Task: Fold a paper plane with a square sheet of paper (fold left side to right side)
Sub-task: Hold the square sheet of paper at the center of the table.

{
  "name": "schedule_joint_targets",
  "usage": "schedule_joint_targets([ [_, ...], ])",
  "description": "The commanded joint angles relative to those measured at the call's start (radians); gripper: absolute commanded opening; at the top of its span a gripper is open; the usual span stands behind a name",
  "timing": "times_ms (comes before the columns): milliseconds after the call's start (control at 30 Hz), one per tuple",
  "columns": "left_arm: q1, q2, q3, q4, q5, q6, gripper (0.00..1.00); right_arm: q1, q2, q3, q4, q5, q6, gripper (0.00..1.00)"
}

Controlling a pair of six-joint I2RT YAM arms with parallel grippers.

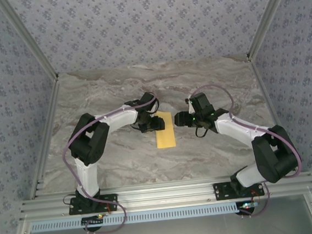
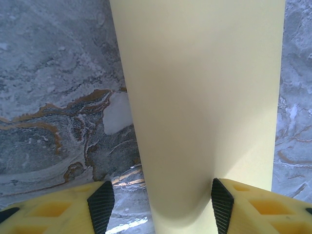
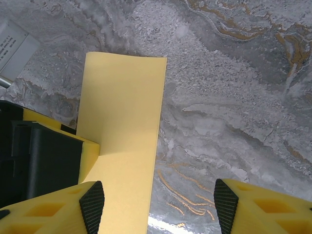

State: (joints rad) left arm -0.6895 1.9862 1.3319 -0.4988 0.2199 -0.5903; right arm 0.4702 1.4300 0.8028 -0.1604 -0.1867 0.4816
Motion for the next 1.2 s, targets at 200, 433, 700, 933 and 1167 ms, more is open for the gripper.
schedule_joint_targets([
  [200, -0.029, 0.088, -0.022, 0.022, 0.035, 0.018, 0.59, 0.016, 0.055, 0.023, 0.013, -0.062, 0.021, 0.53],
  [433, -0.029, 0.087, -0.023, 0.020, 0.032, 0.016, 0.59, 0.036, 0.141, 0.061, 0.020, -0.111, 0.041, 0.23],
  [700, -0.030, 0.088, -0.021, 0.019, 0.031, 0.015, 0.59, 0.074, 0.240, 0.126, 0.001, -0.128, 0.045, 0.15],
  [933, -0.031, 0.088, -0.022, 0.019, 0.029, 0.018, 0.59, 0.090, 0.308, 0.165, -0.064, -0.094, 0.032, 0.14],
  [1167, -0.032, 0.088, -0.023, 0.022, 0.032, 0.018, 0.59, 0.094, 0.358, 0.173, -0.117, -0.054, 0.014, 0.15],
])
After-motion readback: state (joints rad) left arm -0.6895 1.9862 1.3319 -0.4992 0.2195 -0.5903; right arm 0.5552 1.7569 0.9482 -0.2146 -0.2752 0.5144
